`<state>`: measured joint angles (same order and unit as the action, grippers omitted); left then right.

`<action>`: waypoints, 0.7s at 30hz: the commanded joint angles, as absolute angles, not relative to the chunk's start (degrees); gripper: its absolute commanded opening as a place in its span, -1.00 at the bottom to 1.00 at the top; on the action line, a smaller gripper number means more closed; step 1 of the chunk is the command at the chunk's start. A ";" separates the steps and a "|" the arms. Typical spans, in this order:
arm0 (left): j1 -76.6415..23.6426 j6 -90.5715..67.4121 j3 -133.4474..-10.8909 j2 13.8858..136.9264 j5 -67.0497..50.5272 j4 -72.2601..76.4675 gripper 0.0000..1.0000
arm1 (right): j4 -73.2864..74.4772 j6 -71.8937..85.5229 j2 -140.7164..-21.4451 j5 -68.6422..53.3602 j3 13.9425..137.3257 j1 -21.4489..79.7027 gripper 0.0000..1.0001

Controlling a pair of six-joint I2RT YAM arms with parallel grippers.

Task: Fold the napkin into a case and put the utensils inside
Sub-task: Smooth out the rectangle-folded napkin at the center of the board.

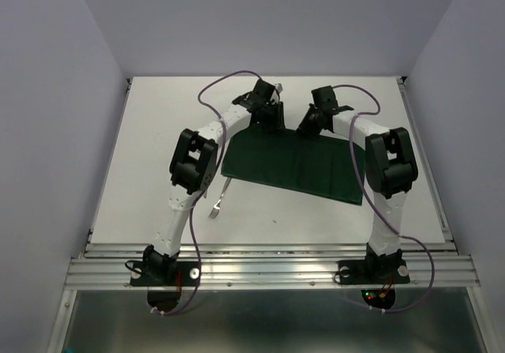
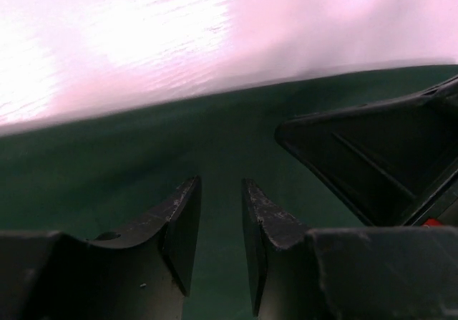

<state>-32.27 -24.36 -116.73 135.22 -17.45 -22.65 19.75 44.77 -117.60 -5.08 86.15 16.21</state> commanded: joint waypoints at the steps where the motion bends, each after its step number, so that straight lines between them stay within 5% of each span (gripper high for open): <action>1: -32.34 -24.87 -123.30 136.23 -21.36 -22.15 -0.19 | 18.46 46.14 -119.96 -6.07 90.78 16.08 -0.59; 21: -27.07 -23.91 -116.29 139.75 -15.38 -19.69 -0.22 | 18.90 44.91 -123.93 -3.60 90.26 14.33 -0.63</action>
